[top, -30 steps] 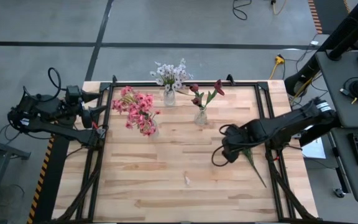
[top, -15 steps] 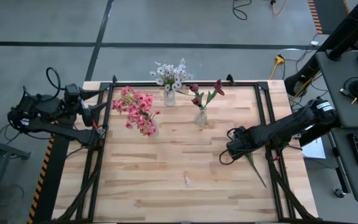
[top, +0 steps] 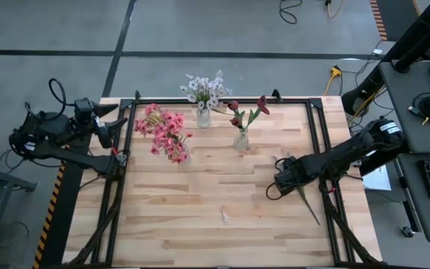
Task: Sort flowers into vase by color
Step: Put the white flower into the top transparent vase
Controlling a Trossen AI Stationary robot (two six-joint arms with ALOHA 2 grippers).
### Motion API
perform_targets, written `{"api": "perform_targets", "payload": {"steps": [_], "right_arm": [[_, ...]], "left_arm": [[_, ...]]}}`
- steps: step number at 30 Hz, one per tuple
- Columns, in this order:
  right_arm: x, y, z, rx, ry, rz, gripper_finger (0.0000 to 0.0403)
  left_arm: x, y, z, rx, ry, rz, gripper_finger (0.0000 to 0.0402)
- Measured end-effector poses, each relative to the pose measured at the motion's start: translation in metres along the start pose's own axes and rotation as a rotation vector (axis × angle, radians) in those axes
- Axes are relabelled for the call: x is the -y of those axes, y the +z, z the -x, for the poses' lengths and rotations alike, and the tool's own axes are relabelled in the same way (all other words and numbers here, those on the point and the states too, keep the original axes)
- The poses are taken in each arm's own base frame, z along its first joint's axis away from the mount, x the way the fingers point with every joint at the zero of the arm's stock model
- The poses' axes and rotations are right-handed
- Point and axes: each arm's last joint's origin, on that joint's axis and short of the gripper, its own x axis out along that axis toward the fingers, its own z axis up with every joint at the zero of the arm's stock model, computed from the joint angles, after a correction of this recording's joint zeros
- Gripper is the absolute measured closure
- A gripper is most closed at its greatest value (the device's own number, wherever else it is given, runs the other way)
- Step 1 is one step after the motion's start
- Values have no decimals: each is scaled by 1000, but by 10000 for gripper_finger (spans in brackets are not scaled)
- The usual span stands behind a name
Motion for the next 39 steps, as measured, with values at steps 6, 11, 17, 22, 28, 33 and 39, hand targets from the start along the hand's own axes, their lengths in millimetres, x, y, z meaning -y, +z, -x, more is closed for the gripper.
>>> {"api": "perform_targets", "payload": {"steps": [6, 11, 17, 22, 28, 33, 39], "right_arm": [[4, -4, -8, -2, -13, -27, 152], [0, -3, -10, 11, 30, -30, 194], [-2, -2, -18, 27, 94, -30, 269], [-4, -2, -19, 31, 114, -17, 322], [-11, -1, -8, 48, 155, 54, 373], [-19, 1, 8, 62, 201, 120, 389], [-31, 1, 40, 109, 300, 220, 384]], "left_arm": [[0, 1, 0, 6, -2, 6, 70], [1, 3, 0, 24, -9, 24, 70], [2, 5, 0, 42, -6, 36, 70], [2, 5, 0, 44, -7, 55, 70], [4, 20, 3, 141, -44, 141, 71], [10, 48, 8, 203, -56, 91, 81], [37, 82, -3, 182, -102, 6, 92]]}}
